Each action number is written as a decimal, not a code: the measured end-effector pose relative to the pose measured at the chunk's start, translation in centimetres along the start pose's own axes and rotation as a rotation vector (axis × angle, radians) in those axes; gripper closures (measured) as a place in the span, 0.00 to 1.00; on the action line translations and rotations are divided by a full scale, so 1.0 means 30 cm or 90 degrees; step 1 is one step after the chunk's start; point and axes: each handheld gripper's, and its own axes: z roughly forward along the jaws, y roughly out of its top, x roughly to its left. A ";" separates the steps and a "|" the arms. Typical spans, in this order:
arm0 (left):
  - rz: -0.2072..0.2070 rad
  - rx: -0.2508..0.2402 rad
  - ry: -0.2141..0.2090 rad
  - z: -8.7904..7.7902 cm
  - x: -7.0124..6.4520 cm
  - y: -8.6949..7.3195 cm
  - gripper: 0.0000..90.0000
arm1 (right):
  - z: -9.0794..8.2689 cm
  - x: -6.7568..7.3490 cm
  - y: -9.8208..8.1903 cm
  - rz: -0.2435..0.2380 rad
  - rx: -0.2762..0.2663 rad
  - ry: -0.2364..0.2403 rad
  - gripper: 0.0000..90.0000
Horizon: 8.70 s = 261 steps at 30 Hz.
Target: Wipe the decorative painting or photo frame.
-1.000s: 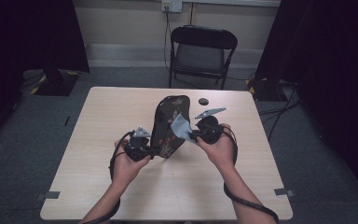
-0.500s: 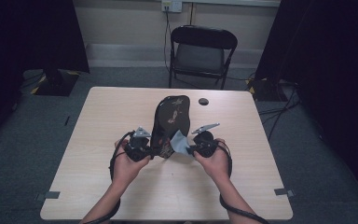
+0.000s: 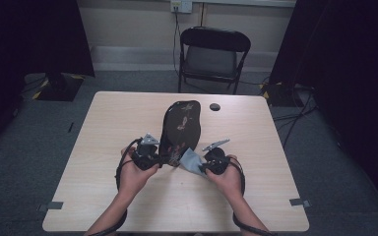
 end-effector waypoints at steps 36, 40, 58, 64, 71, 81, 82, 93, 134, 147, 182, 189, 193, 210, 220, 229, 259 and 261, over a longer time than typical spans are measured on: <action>0.002 0.002 0.000 0.000 -0.002 0.001 0.87 | -0.379 0.048 0.327 -0.061 -0.147 -0.039 0.92; 0.003 0.002 0.000 0.000 -0.002 0.002 0.87 | -0.332 0.040 0.291 -0.053 -0.133 -0.032 0.92; 0.002 0.005 0.000 0.000 -0.003 0.004 0.87 | -0.119 0.025 0.114 -0.026 -0.057 -0.007 0.92; 0.003 0.005 0.001 0.001 -0.003 0.004 0.87 | -0.055 0.025 0.053 -0.018 -0.028 0.004 0.92; 0.003 0.004 0.002 0.000 -0.004 0.003 0.87 | -0.005 0.026 0.000 -0.006 -0.008 0.014 0.91; 0.003 0.008 0.002 0.000 -0.004 0.004 0.87 | -0.070 0.009 0.016 -0.013 -0.020 0.001 0.92; 0.003 0.007 0.003 0.000 -0.004 0.004 0.87 | -0.090 0.005 0.027 -0.013 -0.026 -0.003 0.92; 0.001 0.008 0.005 0.001 -0.009 0.008 0.87 | -0.355 0.000 0.219 -0.044 -0.114 -0.044 0.92; 0.004 0.010 0.006 0.000 -0.007 0.006 0.87 | -0.146 0.044 0.133 -0.036 -0.062 -0.004 0.91; 0.004 0.011 0.005 0.000 -0.007 0.005 0.87 | -0.024 0.047 0.029 -0.020 -0.015 0.015 0.92; 0.003 0.012 0.006 -0.003 -0.008 0.005 0.87 | -0.464 0.090 0.353 -0.091 -0.158 -0.052 0.92; 0.005 0.011 0.009 -0.003 -0.008 0.004 0.87 | -0.379 0.098 0.318 -0.091 -0.132 -0.040 0.91; 0.004 0.014 0.007 -0.005 -0.007 0.005 0.87 | -0.328 0.090 0.284 -0.083 -0.123 -0.029 0.92; 0.000 0.011 0.007 -0.004 -0.007 0.004 0.87 | -0.165 0.072 0.148 -0.057 -0.071 -0.008 0.92; -0.001 0.011 0.007 -0.004 -0.007 0.004 0.87 | -0.068 0.065 0.051 -0.040 -0.029 0.007 0.91; -0.001 0.011 0.008 -0.004 -0.007 0.003 0.87 | -0.017 0.051 -0.017 -0.035 0.002 0.005 0.91; -0.012 0.017 0.008 -0.019 -0.001 -0.007 0.87 | -0.442 0.092 0.325 -0.089 -0.157 -0.045 0.91; -0.016 0.015 0.007 -0.018 -0.002 -0.007 0.87 | -0.425 0.095 0.324 -0.090 -0.153 -0.043 0.91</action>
